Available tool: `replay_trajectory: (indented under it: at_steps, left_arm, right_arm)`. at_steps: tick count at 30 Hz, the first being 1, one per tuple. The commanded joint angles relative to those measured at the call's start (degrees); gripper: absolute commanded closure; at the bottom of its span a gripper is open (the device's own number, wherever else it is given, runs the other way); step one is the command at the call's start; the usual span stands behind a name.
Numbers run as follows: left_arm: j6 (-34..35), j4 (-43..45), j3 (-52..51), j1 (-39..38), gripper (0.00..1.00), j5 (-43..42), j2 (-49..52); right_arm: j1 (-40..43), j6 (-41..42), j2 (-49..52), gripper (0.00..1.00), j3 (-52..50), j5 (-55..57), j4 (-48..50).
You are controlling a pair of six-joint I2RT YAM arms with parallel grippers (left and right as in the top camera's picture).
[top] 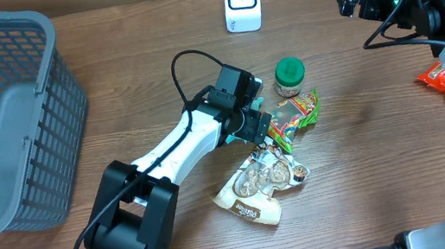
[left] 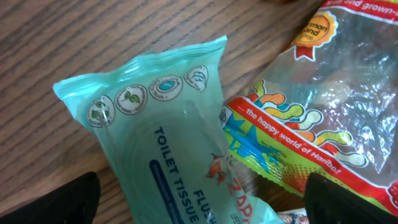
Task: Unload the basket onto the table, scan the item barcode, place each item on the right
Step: 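Grasp the tissue pack's end with the left gripper and lift it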
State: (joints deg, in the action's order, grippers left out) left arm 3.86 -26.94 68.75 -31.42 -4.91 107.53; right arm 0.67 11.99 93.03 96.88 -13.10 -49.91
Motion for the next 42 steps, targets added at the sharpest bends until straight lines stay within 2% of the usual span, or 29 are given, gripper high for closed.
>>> replay_trajectory:
  at_steps: [1,6,14,28,33,40,42]
  left_arm:
    - [1.84,0.28,1.29,-0.07,0.06,2.75,0.96]
    - [2.60,0.92,1.29,-0.07,0.07,4.31,0.96]
    - [4.59,3.74,1.29,-0.07,0.14,4.28,1.14]
    - [8.00,3.87,1.40,-0.09,0.18,3.89,4.70]
    - [8.13,3.85,1.53,-0.09,0.27,3.87,4.70]
    - [8.24,1.33,3.63,0.02,0.46,3.96,4.55]
    - [8.22,-0.35,4.85,0.46,0.55,4.04,4.31]
  right_arm:
    - [-0.35,0.20,-1.42,0.00,0.37,-0.07,0.22]
    - [-0.35,0.20,-1.42,0.00,0.37,-0.07,0.22]
    - [-0.35,0.20,-1.42,0.00,0.37,-0.07,0.24]
    - [-0.35,0.17,-1.42,0.00,0.37,-0.07,0.31]
    - [-0.35,0.17,-1.42,0.00,0.37,-0.07,0.26]
    - [-0.35,0.17,-1.42,0.00,0.37,-0.07,0.20]
    - [-0.35,0.17,-1.42,0.00,0.37,-0.07,0.04]
